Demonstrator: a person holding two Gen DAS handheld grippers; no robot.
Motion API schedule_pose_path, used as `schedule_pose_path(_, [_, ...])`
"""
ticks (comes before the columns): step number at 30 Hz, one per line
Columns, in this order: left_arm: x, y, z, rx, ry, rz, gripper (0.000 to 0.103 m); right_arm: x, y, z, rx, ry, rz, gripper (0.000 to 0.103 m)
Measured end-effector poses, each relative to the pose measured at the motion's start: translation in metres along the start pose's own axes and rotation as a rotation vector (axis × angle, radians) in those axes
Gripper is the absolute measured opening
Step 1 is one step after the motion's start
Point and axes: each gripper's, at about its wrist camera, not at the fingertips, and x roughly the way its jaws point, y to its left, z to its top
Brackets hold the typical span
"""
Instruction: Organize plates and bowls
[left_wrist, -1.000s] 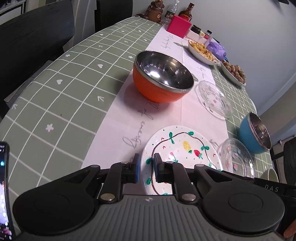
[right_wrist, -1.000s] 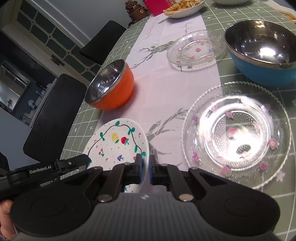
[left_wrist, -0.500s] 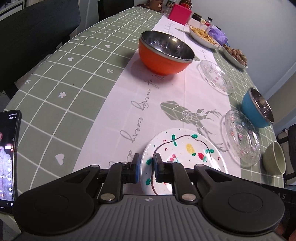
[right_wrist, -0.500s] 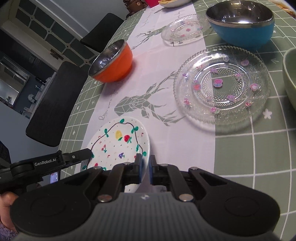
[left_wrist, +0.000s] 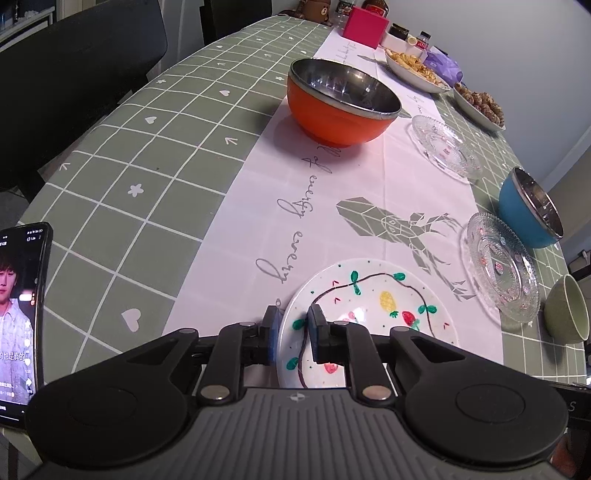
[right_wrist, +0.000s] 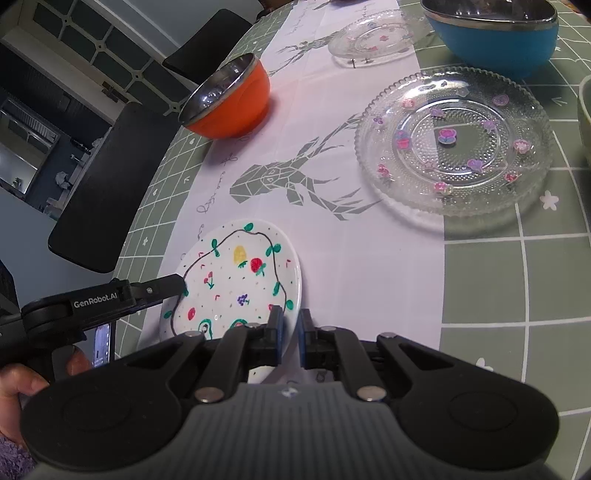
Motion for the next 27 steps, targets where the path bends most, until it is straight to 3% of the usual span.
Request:
schedule_pose_path(10, [-0.001,0.0,0.0,0.027,-0.017,0.026,0.019,0.002,0.001,0.0,-0.011,-0.006,0.015,0.006])
schedule_pose_path(16, [-0.001,-0.003,0.0,0.027,-0.024,0.039,0.02,0.002,0.003,-0.001,-0.021,0.0,0.013,0.012])
schedule_pose_path(19, [-0.007,-0.003,0.002,0.024,-0.072,0.046,0.021,-0.001,0.004,0.0,-0.023,-0.009,0.01,0.019])
schedule_pose_path(22, [-0.02,-0.01,0.005,0.061,-0.167,0.061,0.025,-0.007,0.007,0.002,-0.033,-0.031,0.0,0.021])
schedule_pose_path(25, [-0.031,-0.021,0.008,0.098,-0.262,0.021,0.039,-0.018,0.011,0.006,-0.047,-0.064,-0.013,0.029])
schedule_pose_path(27, [-0.035,-0.03,0.009,0.118,-0.312,-0.047,0.068,-0.029,0.011,0.008,-0.053,-0.107,-0.031,0.033])
